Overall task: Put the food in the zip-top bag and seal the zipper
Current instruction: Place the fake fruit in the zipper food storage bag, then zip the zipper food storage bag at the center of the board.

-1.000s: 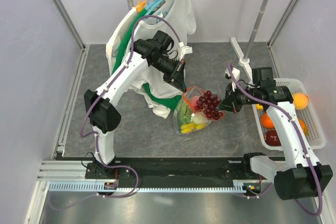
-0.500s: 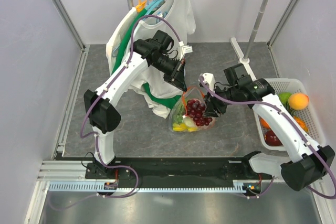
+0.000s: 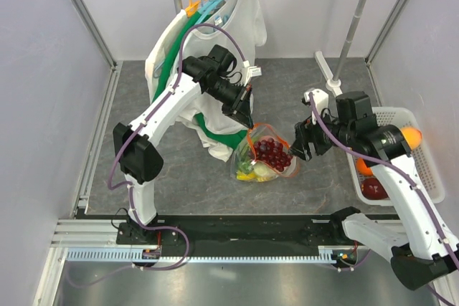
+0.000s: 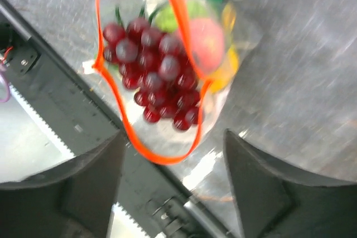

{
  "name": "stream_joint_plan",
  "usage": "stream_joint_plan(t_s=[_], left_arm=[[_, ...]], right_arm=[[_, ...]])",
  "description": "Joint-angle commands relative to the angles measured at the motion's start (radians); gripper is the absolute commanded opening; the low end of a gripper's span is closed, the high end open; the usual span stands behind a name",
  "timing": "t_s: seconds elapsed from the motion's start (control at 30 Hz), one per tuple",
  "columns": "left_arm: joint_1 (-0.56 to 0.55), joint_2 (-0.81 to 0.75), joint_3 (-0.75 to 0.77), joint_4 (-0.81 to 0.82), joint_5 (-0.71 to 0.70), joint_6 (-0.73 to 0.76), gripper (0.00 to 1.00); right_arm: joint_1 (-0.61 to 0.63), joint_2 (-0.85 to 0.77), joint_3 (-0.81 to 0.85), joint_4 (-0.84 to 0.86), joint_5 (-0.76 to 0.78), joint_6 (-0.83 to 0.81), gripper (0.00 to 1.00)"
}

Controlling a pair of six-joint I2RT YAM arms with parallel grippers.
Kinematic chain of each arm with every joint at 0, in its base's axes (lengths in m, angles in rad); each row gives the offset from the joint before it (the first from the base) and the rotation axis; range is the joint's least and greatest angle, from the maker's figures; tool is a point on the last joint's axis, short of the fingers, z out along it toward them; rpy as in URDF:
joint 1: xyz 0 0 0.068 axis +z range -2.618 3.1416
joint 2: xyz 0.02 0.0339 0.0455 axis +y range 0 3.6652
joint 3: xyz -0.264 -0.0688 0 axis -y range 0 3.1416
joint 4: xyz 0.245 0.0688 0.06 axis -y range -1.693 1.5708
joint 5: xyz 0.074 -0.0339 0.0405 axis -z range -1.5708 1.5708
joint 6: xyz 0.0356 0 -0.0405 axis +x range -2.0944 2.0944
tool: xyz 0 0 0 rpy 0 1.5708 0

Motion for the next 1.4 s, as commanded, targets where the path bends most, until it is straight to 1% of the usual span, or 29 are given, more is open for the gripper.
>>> stream_joint_plan(t_s=[0.0,0.07,0.23,0.3,0.33,0.4,0.43,0.5,0.53,0.6,0.63,0.67,0.7,0.73,0.8,0.83,0.87,0.9,0.93,0.97,1.0,1.03,1.07,1.1,1.13,1.23,1.3,1.33,1.37], left_arm=[[0.012,-0.051,0.006,0.035,0.009,-0.002,0.02],[0.012,-0.051,0.005,0.035,0.001,-0.002,0.02],[0.015,-0.053,0.006,0.035,-0.008,0.0,0.02],[0.015,-0.054,0.008,0.035,-0.014,0.003,0.02],[0.015,-0.056,0.005,0.036,-0.016,0.006,0.02],[0.015,-0.056,0.003,0.035,-0.024,0.014,0.02],[0.015,-0.056,0.0,0.035,-0.025,0.015,0.02],[0.015,-0.059,-0.003,0.035,-0.031,0.023,0.02],[0.015,-0.059,-0.004,0.035,-0.031,0.024,0.02],[0.015,-0.059,-0.009,0.035,-0.047,0.03,0.02],[0.015,-0.059,-0.012,0.035,-0.051,0.035,0.02],[0.013,-0.062,-0.014,0.036,-0.057,0.038,0.02],[0.007,-0.063,-0.017,0.039,-0.079,0.046,0.02],[0.003,-0.065,-0.017,0.036,-0.088,0.05,0.02],[-0.028,-0.082,-0.006,0.036,-0.137,0.061,0.02],[-0.045,-0.088,0.026,0.025,-0.157,0.061,0.02],[-0.063,-0.093,0.057,0.012,-0.177,0.11,0.03],[-0.108,-0.094,0.09,-0.005,-0.218,0.125,0.04],[-0.132,-0.093,0.167,-0.024,-0.244,0.145,0.06],[-0.161,-0.087,0.205,-0.085,-0.272,0.199,0.06],[-0.224,-0.077,0.238,-0.114,-0.331,0.233,0.06],[-0.256,-0.074,0.273,-0.146,-0.367,0.268,0.06],[-0.284,-0.076,0.269,-0.174,-0.407,0.321,0.06],[-0.325,-0.083,0.246,-0.176,-0.476,0.339,0.04],[-0.339,-0.088,0.188,-0.174,-0.497,0.349,0.02],[-0.346,-0.068,0.137,-0.17,-0.516,0.359,0.02],[-0.344,-0.056,0.146,-0.156,-0.548,0.356,0.02],[-0.343,-0.048,0.152,-0.153,-0.547,0.351,0.02],[-0.331,-0.05,0.154,-0.151,-0.498,0.336,0.02]], right_arm=[[-0.004,0.006,-0.105,-0.043,0.001,0.119,0.72],[-0.004,0.019,-0.101,-0.038,0.004,0.12,0.69],[-0.011,0.084,-0.128,-0.053,0.01,0.157,0.67],[-0.019,0.085,-0.151,-0.046,0.032,0.179,0.63],[-0.025,0.087,-0.153,-0.044,0.041,0.186,0.58],[-0.045,0.088,-0.173,-0.047,0.021,0.193,0.56],[-0.053,0.091,-0.184,-0.053,0.012,0.202,0.53],[-0.079,0.093,-0.216,-0.058,-0.003,0.209,0.42],[-0.088,0.096,-0.223,-0.059,-0.009,0.209,0.3],[-0.106,0.099,-0.234,-0.058,-0.032,0.203,0.14],[-0.11,0.105,-0.236,-0.05,-0.084,0.204,0.04],[-0.111,0.108,-0.234,-0.043,-0.115,0.215,0.0],[-0.116,0.108,-0.227,-0.038,-0.147,0.219,0.0],[-0.119,0.107,-0.216,-0.027,-0.248,0.222,0.0],[-0.137,0.069,-0.184,0.008,-0.357,0.288,0.0],[-0.146,0.047,-0.175,0.087,-0.465,0.343,0.0],[-0.146,0.023,-0.164,0.15,-0.503,0.489,0.0],[-0.148,-0.022,-0.159,0.216,-0.522,0.587,0.0],[-0.148,-0.043,-0.159,0.357,-0.532,0.668,0.0],[-0.149,-0.065,-0.167,0.42,-0.534,0.739,0.0],[-0.148,-0.091,-0.17,0.465,-0.526,0.831,0.0],[-0.148,-0.091,-0.167,0.462,-0.517,0.831,0.0],[-0.148,-0.091,-0.183,0.452,-0.505,0.825,0.0],[-0.149,-0.093,-0.203,0.453,-0.497,0.818,0.0],[-0.149,-0.093,-0.228,0.448,-0.493,0.812,0.0],[-0.149,-0.103,-0.311,0.41,-0.409,0.76,0.0],[-0.148,-0.099,-0.346,0.366,-0.352,0.706,0.0],[-0.149,-0.097,-0.355,0.358,-0.339,0.677,0.0],[-0.148,-0.099,-0.371,0.356,-0.333,0.663,0.0]])
